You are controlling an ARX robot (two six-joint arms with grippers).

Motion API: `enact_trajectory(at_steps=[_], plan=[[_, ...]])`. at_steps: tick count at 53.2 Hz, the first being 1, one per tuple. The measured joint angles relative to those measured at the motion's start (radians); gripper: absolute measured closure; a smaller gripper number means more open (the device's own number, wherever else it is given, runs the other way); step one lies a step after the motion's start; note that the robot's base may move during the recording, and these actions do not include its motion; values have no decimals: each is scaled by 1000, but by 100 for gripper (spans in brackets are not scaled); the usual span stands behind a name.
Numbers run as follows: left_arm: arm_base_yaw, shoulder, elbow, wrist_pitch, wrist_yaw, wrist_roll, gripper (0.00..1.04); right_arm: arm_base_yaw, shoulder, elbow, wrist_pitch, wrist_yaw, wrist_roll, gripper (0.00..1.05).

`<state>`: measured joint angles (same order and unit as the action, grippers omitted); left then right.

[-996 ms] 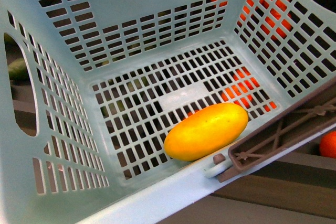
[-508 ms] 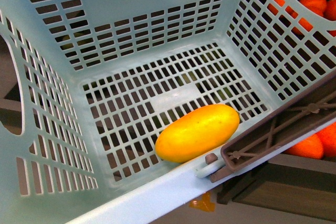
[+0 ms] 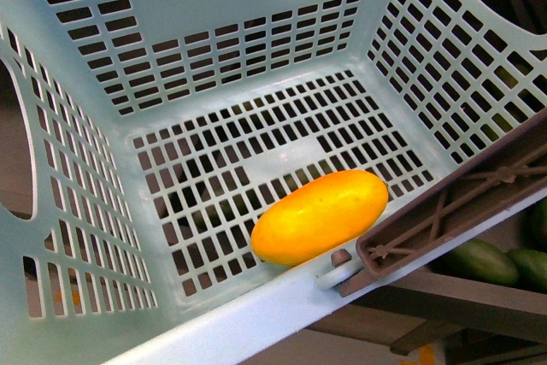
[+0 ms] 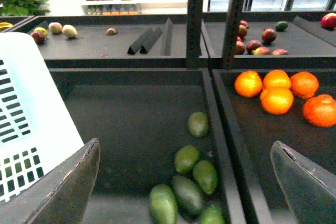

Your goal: Pick mango and avocado into basket

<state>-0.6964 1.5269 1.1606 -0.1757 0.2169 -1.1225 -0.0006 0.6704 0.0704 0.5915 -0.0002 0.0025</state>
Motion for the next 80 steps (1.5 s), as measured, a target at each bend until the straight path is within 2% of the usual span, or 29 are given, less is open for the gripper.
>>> enact_trajectory(at_steps=[50,51,52,57,60,62,70,80], plan=[[10,-2,0,0,-3,0,100,1,0,1,0,-4,0,9],[9,-2,0,0,-2,0,100,6,6,8,-24,24,17,9],[6,-2,0,0,-2,0,100,28,23,55,-163,117,62,9],[3,-1,0,0,2,1,100,29,110,222,-569,328,254,9],[-3,-2,0,0,13,2,100,-9,157,275,-755,347,348,9],[-3,-1,0,0,16,1,100,-34,179,280,-797,339,369,9],[-3,-1,0,0,11,-6,100,-130,299,299,-775,255,427,9],[0,-1,0,0,-4,0,100,-192,624,377,-611,170,455,9]])
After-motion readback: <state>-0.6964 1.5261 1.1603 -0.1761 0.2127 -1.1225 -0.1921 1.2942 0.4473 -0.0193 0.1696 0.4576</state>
